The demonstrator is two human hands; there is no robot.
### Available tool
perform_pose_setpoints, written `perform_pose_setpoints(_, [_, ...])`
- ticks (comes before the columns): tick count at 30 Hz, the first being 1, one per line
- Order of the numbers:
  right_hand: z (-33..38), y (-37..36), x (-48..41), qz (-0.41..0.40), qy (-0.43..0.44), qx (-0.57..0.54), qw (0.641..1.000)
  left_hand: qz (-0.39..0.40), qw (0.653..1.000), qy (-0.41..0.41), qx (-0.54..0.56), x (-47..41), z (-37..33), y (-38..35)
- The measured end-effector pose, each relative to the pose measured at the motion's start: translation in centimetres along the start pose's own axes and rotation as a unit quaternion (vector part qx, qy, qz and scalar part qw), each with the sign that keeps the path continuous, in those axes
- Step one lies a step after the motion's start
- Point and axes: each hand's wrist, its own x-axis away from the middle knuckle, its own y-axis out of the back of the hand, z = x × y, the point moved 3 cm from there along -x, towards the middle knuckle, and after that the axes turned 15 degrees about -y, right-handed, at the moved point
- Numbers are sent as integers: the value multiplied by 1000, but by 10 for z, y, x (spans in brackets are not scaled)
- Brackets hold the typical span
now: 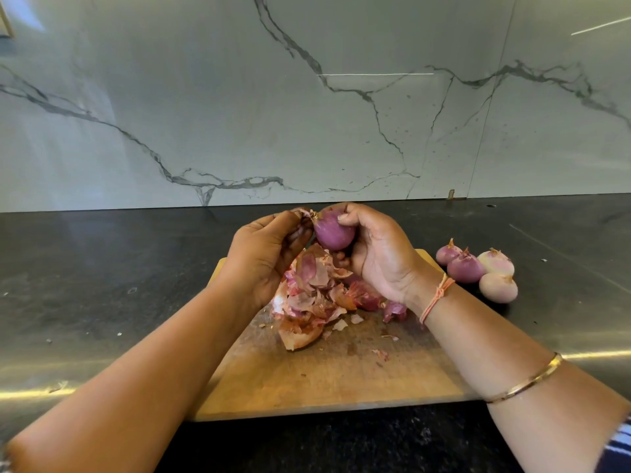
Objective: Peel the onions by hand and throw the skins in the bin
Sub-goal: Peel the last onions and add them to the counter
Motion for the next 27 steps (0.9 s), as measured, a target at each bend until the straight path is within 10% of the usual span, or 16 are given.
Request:
perform_pose_setpoints(7, [6,3,-2,-10,98,114,989,-85,996,-32,0,-17,-8,21])
perform_pose_setpoints(27, [6,2,8,-172,273,508,798,80,963,-137,-218,-2,-6,8])
